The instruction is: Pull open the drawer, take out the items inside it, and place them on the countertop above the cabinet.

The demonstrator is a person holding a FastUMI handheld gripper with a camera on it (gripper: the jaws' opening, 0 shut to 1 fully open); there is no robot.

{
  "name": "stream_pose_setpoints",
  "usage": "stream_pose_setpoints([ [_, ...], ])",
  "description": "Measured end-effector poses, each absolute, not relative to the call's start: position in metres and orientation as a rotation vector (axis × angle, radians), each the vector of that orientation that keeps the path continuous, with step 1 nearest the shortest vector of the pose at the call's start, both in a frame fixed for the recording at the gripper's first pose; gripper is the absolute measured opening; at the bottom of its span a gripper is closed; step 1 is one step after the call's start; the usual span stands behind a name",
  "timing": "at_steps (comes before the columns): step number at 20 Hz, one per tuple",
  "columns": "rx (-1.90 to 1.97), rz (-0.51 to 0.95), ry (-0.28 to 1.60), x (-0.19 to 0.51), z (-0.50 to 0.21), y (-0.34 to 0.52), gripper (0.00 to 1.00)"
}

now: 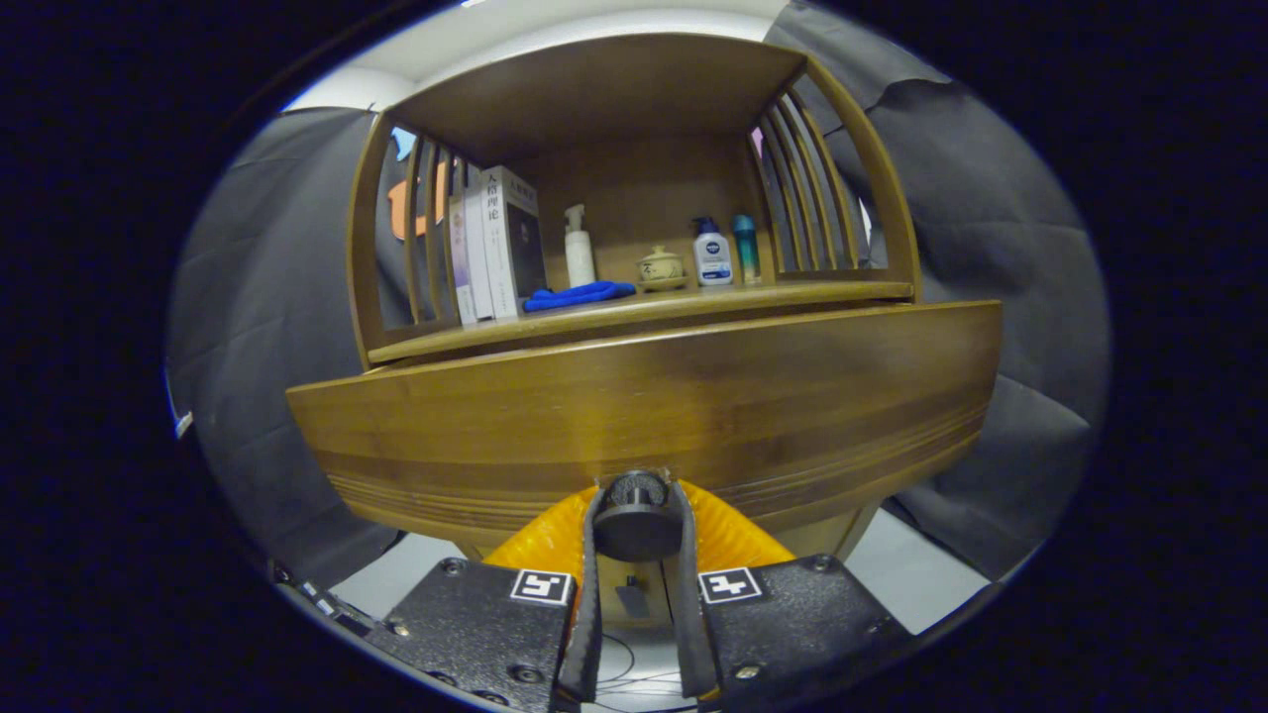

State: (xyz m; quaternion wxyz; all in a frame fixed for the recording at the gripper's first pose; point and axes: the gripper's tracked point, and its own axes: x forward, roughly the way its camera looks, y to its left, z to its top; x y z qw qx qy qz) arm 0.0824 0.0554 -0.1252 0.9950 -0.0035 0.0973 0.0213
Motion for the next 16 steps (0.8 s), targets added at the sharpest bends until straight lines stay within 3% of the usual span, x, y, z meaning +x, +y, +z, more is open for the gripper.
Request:
stream_pose_setpoints([
  [16,0.019,0.06,0.235,0.01,-0.142,0.05,0.33],
])
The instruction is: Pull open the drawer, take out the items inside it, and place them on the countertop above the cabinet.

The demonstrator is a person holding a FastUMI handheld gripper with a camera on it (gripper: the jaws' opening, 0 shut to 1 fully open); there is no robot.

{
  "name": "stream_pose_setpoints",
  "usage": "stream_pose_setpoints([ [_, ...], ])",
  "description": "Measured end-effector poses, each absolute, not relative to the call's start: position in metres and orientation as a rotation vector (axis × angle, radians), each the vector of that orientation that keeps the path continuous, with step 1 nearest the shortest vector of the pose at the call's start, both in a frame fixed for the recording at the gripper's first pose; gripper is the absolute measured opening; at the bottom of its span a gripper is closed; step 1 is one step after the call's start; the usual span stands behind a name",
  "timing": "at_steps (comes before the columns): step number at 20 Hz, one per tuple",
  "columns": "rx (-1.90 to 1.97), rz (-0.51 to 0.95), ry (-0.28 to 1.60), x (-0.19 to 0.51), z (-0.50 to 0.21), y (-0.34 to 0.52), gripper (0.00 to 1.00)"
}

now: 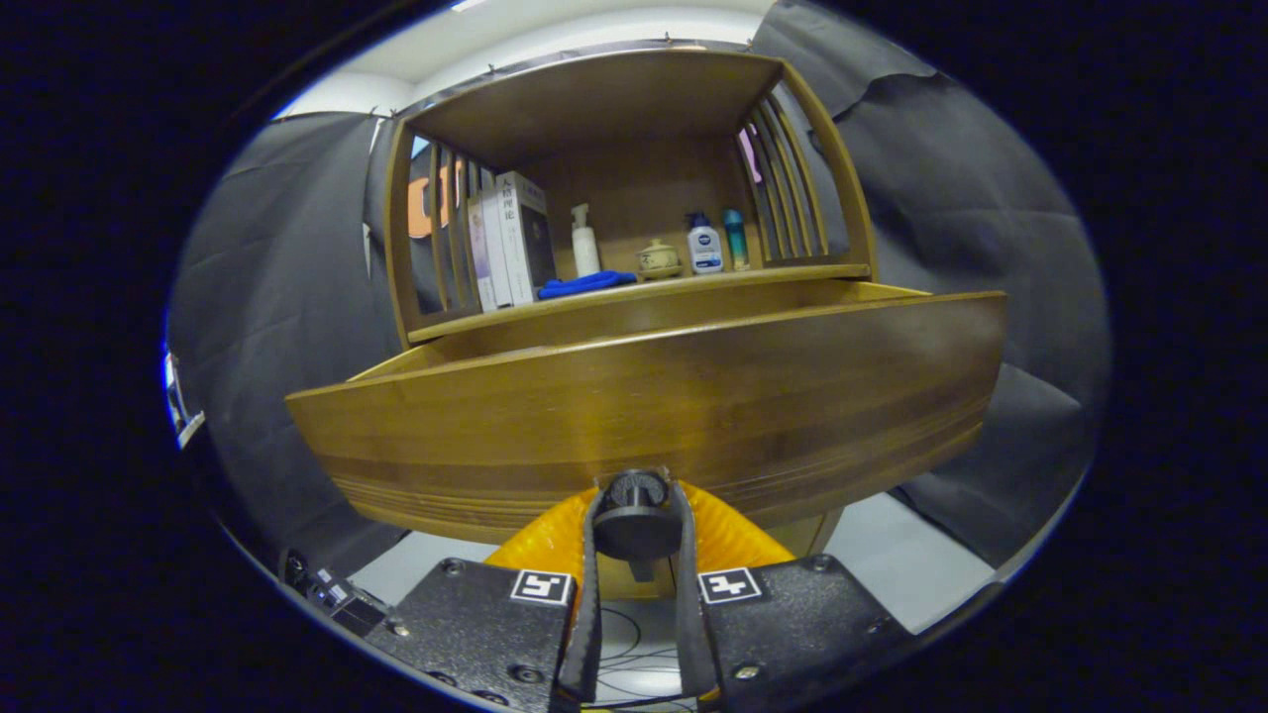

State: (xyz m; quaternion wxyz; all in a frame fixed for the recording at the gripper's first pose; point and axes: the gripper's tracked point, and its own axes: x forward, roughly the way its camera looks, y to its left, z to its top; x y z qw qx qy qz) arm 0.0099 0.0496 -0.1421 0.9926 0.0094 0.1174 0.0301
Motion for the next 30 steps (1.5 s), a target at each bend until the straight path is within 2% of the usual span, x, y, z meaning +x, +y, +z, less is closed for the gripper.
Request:
stream_pose_setpoints([
  [11,-0.024,0.081,0.282,-0.024,-0.151,0.048,0.33],
  [18,-0.08,0.051,0.194,-0.052,-0.071,0.018,1.0],
  [24,-0.149,0.06,0.187,-0.016,0.018,0.036,1.0],
  [30,-0.19,0.105,0.313,0.048,0.041,0.07,1.0],
])
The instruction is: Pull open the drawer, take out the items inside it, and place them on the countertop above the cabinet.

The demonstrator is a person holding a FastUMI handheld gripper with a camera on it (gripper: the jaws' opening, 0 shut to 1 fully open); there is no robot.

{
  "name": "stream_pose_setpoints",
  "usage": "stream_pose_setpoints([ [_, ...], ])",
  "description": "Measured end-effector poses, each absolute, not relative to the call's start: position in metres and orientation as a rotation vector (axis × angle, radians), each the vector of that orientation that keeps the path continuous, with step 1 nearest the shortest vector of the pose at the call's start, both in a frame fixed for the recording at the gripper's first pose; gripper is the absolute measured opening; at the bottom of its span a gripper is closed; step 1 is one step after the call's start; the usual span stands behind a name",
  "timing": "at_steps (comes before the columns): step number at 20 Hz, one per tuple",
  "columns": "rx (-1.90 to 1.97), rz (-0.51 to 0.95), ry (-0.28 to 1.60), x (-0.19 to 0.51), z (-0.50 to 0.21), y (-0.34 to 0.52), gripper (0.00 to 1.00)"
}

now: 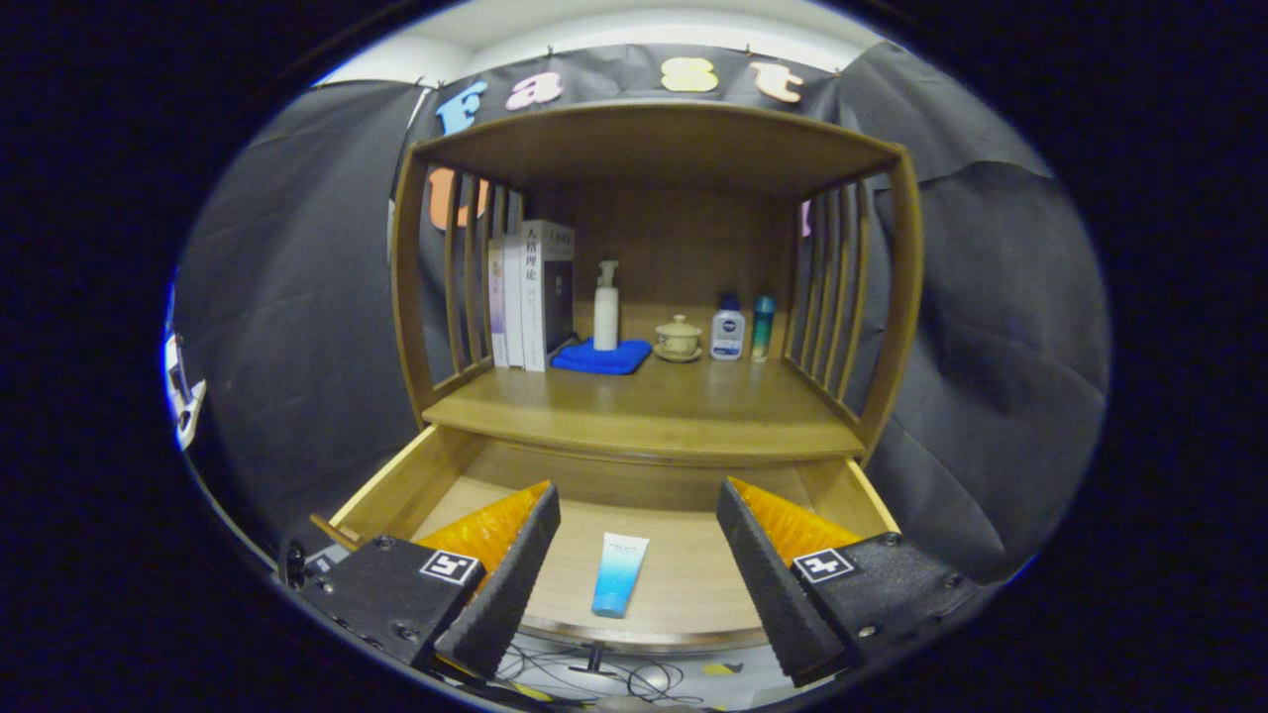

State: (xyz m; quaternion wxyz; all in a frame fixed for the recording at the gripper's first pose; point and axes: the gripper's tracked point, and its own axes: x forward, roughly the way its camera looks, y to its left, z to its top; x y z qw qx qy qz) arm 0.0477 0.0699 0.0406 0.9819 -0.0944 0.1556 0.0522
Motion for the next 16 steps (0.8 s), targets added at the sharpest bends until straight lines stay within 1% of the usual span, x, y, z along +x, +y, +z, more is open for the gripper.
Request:
stream_pose_setpoints([
  [4,-0.186,0.078,0.474,0.087,0.018,0.078,1.0],
  [8,-0.198,0.062,0.711,0.104,-0.032,0.075,1.0],
  [10,-0.228,0.057,0.801,0.115,-0.054,0.071,1.0],
  [13,-0.11,0.032,1.002,0.108,-0.088,0.072,1.0],
  [16,-0.114,0.004,1.088,0.107,-0.106,0.057,1.0],
])
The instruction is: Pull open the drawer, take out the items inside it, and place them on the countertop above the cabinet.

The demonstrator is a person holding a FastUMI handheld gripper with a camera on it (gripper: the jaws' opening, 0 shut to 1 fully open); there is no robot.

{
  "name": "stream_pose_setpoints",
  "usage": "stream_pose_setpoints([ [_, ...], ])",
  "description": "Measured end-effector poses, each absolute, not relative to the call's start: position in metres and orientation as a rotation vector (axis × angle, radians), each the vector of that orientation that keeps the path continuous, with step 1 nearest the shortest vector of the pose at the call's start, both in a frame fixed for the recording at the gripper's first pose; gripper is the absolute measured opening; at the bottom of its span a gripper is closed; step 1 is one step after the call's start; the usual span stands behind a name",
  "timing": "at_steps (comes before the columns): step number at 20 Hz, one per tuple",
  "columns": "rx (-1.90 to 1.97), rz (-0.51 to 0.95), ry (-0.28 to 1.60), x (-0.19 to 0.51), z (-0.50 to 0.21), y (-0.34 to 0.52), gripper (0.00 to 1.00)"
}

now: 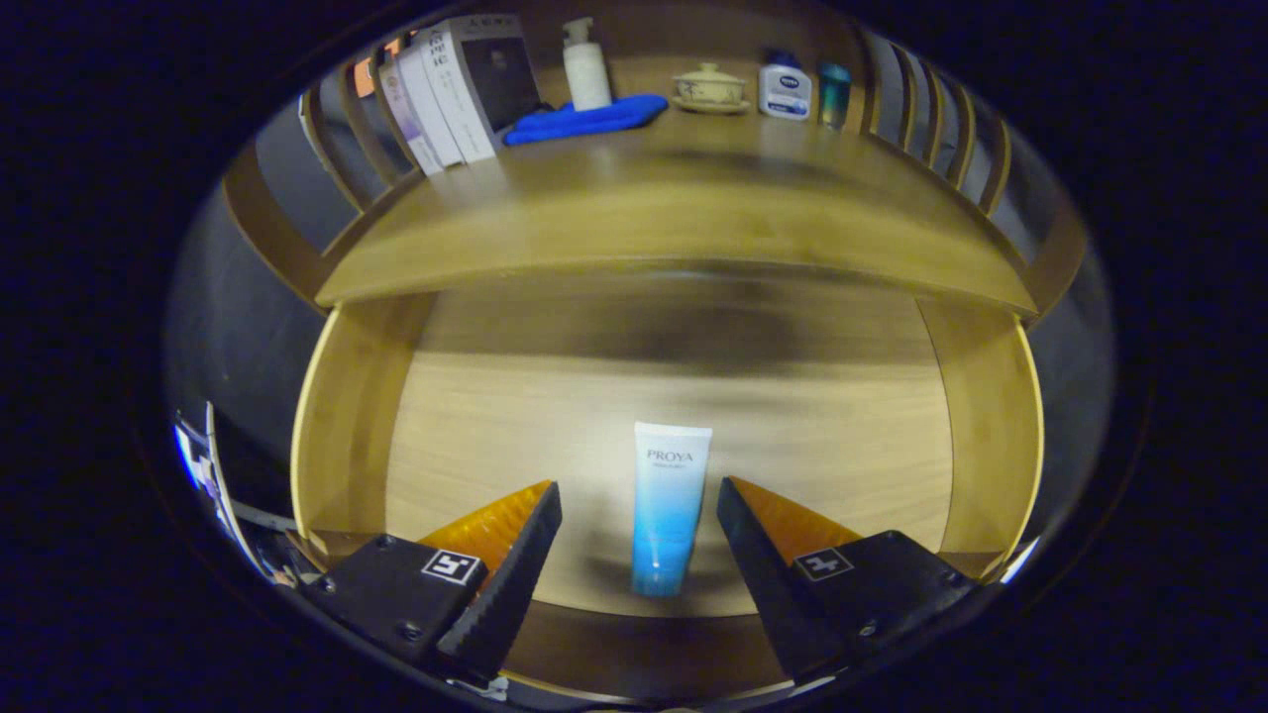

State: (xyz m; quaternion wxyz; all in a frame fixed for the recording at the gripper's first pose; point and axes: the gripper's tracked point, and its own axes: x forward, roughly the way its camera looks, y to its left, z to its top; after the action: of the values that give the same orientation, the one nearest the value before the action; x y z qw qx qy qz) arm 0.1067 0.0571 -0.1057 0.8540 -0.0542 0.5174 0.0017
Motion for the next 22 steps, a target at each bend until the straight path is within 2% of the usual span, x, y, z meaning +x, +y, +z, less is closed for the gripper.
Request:
stream_pose_setpoints([
  [6,-0.14,-0.026,1.234,0.086,-0.14,0.05,0.98],
  [9,-0.11,-0.065,1.265,0.083,-0.149,0.052,0.92],
  [12,-0.106,-0.097,1.256,0.082,-0.147,0.043,0.49],
  [16,-0.067,-0.092,1.243,0.085,-0.145,0.049,0.43],
  [22,-0.068,-0.041,1.151,0.084,-0.099,0.055,0.43],
])
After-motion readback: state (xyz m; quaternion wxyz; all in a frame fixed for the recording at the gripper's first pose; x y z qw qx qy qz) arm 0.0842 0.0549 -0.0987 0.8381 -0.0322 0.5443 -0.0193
